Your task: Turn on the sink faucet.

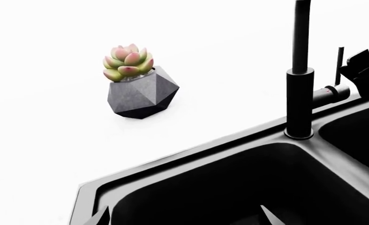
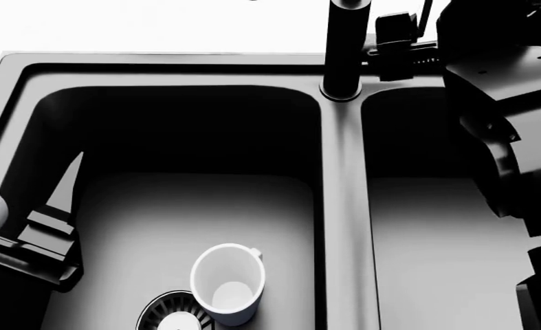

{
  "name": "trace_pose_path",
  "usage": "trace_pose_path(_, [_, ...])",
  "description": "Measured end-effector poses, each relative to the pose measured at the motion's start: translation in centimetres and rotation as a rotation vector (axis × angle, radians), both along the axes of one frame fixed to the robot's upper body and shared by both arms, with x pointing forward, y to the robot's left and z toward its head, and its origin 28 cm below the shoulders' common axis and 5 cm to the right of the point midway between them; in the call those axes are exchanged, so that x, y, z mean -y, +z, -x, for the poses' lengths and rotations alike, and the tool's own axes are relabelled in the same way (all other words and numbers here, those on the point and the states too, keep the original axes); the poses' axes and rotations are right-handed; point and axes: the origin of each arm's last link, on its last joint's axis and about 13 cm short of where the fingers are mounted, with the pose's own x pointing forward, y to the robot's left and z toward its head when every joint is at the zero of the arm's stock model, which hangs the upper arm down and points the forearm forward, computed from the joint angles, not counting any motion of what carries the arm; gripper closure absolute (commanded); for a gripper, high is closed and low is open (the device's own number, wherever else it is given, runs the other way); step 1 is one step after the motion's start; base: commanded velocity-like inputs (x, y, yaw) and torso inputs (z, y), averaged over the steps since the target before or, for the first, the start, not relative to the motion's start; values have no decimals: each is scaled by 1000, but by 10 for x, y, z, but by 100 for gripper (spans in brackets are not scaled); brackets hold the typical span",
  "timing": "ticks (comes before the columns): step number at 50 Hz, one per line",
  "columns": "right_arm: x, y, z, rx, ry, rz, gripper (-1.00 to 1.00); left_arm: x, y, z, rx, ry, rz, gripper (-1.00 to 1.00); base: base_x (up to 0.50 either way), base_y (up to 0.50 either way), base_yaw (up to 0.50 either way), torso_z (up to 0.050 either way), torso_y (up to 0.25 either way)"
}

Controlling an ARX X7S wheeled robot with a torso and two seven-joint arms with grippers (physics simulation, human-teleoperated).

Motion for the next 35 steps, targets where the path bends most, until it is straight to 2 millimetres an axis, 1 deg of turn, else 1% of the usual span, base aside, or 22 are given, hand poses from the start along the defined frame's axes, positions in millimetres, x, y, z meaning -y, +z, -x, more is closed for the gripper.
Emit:
trace_pose_path(15, [-6, -2, -13, -30, 17, 17, -100, -1, -3, 0, -7, 2, 2, -100, 0, 0, 0, 0, 0])
trace_pose_path(21, [-7, 0, -15, -29, 18, 18, -100, -2, -3, 0, -4, 4, 0, -100, 0, 0, 0, 20, -172])
trace_pose_path(24, [-7, 6, -16, -8, 16, 21, -100, -2, -4, 0, -4, 5, -1, -100, 0, 0, 0, 22, -160])
trace_pose_path(26, [-8, 9, -16, 2, 16, 22, -100, -2, -4, 0, -5, 5, 0, -100, 0, 0, 0, 10, -37])
trace_pose_path(35, [-7, 10, -18, -1, 16, 14, -100, -3, -5, 2, -5, 3, 3, -100, 0, 0, 0, 0, 0])
